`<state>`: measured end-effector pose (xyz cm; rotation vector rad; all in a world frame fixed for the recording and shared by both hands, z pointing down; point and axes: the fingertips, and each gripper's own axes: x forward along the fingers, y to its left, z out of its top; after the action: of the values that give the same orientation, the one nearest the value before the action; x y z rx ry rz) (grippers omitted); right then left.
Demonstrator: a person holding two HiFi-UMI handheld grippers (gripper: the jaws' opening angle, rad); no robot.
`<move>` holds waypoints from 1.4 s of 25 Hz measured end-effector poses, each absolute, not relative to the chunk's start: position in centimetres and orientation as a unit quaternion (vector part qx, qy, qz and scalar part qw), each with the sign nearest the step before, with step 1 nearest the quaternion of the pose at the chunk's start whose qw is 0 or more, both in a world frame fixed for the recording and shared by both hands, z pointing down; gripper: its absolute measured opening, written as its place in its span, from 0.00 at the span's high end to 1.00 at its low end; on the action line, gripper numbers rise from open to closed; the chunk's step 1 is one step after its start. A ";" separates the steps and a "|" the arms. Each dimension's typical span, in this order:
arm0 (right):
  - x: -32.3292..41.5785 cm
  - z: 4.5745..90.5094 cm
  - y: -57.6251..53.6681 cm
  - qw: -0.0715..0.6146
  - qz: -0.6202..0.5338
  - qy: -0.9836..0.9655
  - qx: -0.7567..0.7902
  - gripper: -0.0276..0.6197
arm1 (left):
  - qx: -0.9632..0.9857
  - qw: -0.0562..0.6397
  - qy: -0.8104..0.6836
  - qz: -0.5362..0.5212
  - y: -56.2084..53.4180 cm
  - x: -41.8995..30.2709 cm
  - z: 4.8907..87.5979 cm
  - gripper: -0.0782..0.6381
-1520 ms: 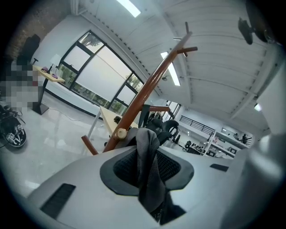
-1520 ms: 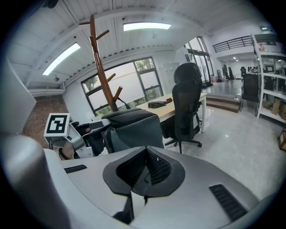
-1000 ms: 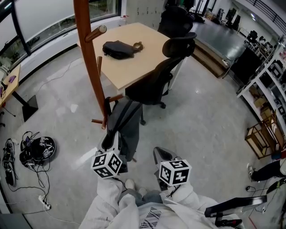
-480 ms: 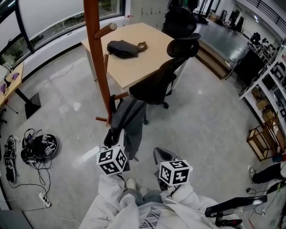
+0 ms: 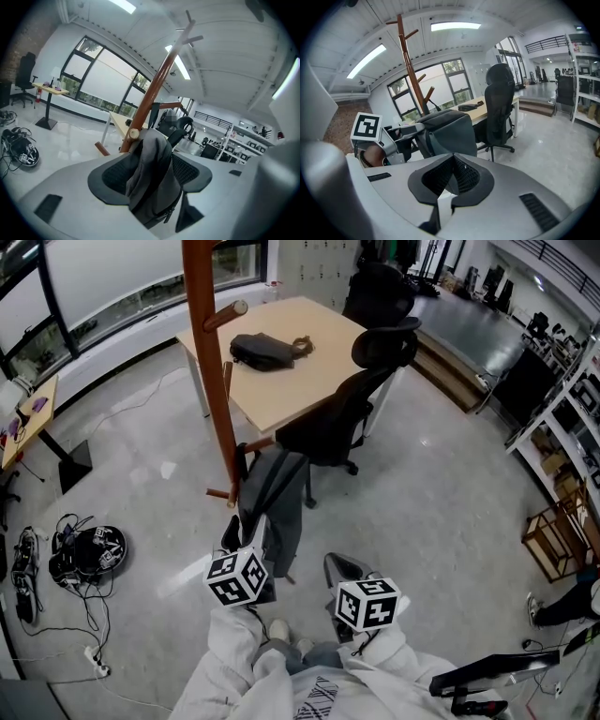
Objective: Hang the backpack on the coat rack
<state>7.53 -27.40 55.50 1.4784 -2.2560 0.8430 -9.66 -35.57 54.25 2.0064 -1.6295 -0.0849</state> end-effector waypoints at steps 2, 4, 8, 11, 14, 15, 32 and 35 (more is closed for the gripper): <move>7.6 55.5 -27.3 0.156 0.294 -0.789 0.516 0.94 | 0.747 0.271 -0.606 -0.035 -35.5 -9.6 54.0 0.54; 7.6 55.4 -27.2 0.154 0.294 -0.790 0.515 0.94 | 0.747 0.267 -0.607 -0.039 -35.3 -9.5 53.6 0.54; 7.6 55.1 -27.0 0.150 0.292 -0.792 0.514 0.94 | 0.748 0.264 -0.607 -0.057 -34.5 -9.4 52.5 0.54; 7.4 55.0 -26.8 0.147 0.291 -0.794 0.513 0.94 | 0.751 0.264 -0.601 -0.074 -33.4 -9.3 51.2 0.54; 7.3 54.9 -26.7 0.143 0.291 -0.796 0.511 0.94 | 0.761 0.259 -0.589 -0.083 -32.3 -8.4 49.9 0.54; 7.3 54.8 -26.7 0.142 0.290 -0.797 0.510 0.94 | 0.765 0.257 -0.584 -0.084 -32.0 -8.0 49.6 0.54; 5.8 55.2 -23.6 0.131 0.290 -0.813 0.487 0.94 | 0.765 0.261 -0.588 -0.034 -23.2 -4.6 51.9 0.89; 5.5 55.5 -22.8 0.135 0.288 -0.818 0.479 0.94 | 0.761 0.261 -0.593 -0.035 -21.9 -4.8 52.2 0.89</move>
<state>5.46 -22.83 55.52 1.3892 -2.3705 0.8342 -4.80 -21.91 52.16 2.0612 -1.6045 -0.0942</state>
